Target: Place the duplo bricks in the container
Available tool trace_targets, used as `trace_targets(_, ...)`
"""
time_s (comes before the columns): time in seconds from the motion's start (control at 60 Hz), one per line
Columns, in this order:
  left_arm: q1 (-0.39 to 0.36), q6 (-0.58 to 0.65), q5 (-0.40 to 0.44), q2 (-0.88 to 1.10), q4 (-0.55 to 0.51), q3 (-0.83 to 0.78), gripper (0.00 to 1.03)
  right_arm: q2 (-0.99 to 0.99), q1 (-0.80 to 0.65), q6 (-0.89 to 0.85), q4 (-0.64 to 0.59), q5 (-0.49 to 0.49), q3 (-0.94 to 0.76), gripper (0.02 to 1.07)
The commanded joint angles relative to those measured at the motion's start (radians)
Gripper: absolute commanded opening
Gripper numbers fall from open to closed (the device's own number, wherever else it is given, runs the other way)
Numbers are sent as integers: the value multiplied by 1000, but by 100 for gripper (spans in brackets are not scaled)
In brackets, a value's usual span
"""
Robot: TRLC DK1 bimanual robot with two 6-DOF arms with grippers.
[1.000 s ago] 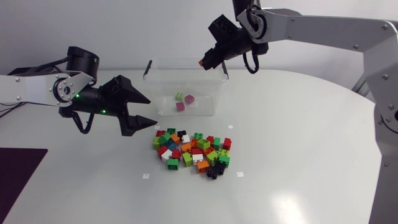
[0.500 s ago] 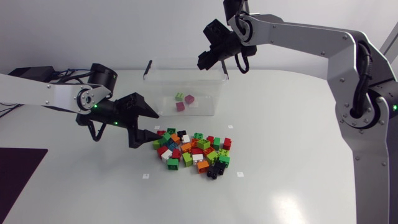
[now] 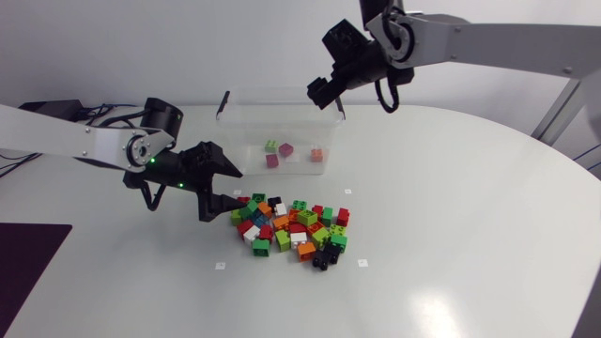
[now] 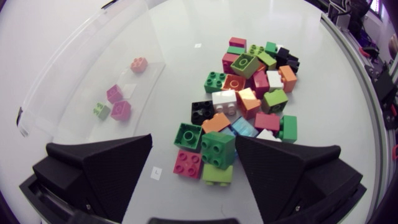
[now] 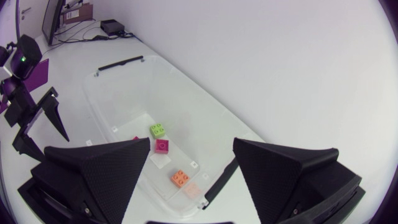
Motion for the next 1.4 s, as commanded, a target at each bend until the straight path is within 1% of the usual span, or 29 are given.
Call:
trace_targets(0.0,-16,-78,-42,-41,100,-113,91,-97,-8,2,36,12,-104,101)
trace_targets(0.05,-22,-106,-67,-52,158,-150,91,-132,-9,2,50,18,-150,101)
trace_targets(0.133,-45,-158,-118,-86,220,-211,91,-184,-14,6,68,27,-214,101)
trace_targets(0.233,-57,-219,-142,-136,278,-271,91,-239,-14,9,74,32,-277,101)
trace_targets(0.3,-65,-261,-153,-169,301,-299,91,-272,-14,9,79,40,-317,101)
trace_targets(0.4,-80,-308,-191,-209,336,-334,91,-321,-12,9,99,53,-378,101)
trace_targets(0.55,-126,-385,-263,-229,390,-374,91,-394,-11,9,127,63,-469,101)
trace_targets(0.667,-161,-420,-314,-227,430,-398,91,-433,-11,11,127,70,-524,101)
trace_targets(0.8,-192,-457,-355,-225,442,-406,90,-489,-11,14,128,84,-588,101)
trace_targets(0.85,-198,-460,-364,-222,444,-406,88,-512,-11,14,128,89,-611,101)
trace_targets(1.017,-207,-472,-394,-199,473,-400,87,-598,-6,19,128,90,-711,101)
trace_targets(1.033,-209,-472,-397,-193,473,-398,85,-608,-6,19,128,90,-723,101)
trace_targets(1.067,-209,-474,-398,-186,473,-394,82,-624,-2,19,128,90,-745,101)
trace_targets(1.117,-210,-477,-398,-178,477,-392,79,-647,3,22,130,92,-774,101)
trace_targets(1.383,-230,-481,-411,-138,490,-378,77,-704,24,23,163,107,-910,101)
